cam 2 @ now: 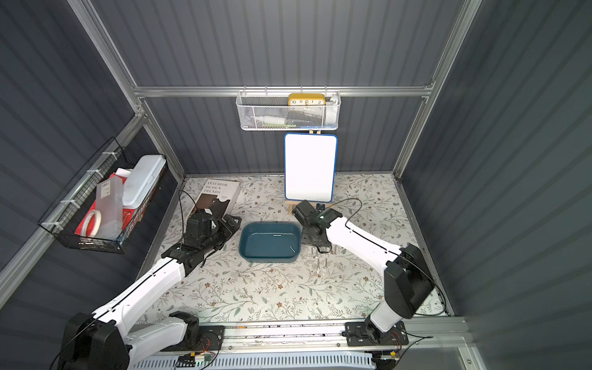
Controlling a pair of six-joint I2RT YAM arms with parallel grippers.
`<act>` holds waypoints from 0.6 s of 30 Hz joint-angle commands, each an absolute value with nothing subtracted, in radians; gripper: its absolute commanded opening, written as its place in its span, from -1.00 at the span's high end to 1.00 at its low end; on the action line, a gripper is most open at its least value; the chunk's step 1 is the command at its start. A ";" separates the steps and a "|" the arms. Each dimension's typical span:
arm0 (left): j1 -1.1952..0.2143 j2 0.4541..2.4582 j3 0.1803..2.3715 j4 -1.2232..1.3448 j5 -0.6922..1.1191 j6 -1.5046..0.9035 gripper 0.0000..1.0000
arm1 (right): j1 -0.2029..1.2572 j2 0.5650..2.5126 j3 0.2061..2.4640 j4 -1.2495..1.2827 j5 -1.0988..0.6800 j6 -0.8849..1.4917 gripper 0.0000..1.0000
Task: Take out the screws from the storage box
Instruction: Place the screw at the center of the board.
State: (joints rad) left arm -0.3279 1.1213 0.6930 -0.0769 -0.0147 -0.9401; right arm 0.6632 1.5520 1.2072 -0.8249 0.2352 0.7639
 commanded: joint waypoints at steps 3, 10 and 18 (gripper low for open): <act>-0.342 1.137 0.722 -0.025 0.005 -0.911 -0.76 | 0.613 1.473 1.028 -0.795 0.277 0.706 0.92; -0.350 1.135 0.724 -0.024 0.005 -0.929 -0.76 | 0.594 1.539 0.904 -0.720 0.256 0.668 0.90; -0.354 1.109 0.713 -0.031 0.008 -0.947 -0.76 | 0.584 1.651 0.862 -0.645 0.240 0.697 0.89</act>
State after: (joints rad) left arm -0.3485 1.1316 0.6979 -0.0395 -0.0002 -0.9360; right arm 0.5888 1.6264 0.8764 -0.6830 0.2497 0.6907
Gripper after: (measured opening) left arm 0.880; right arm 0.070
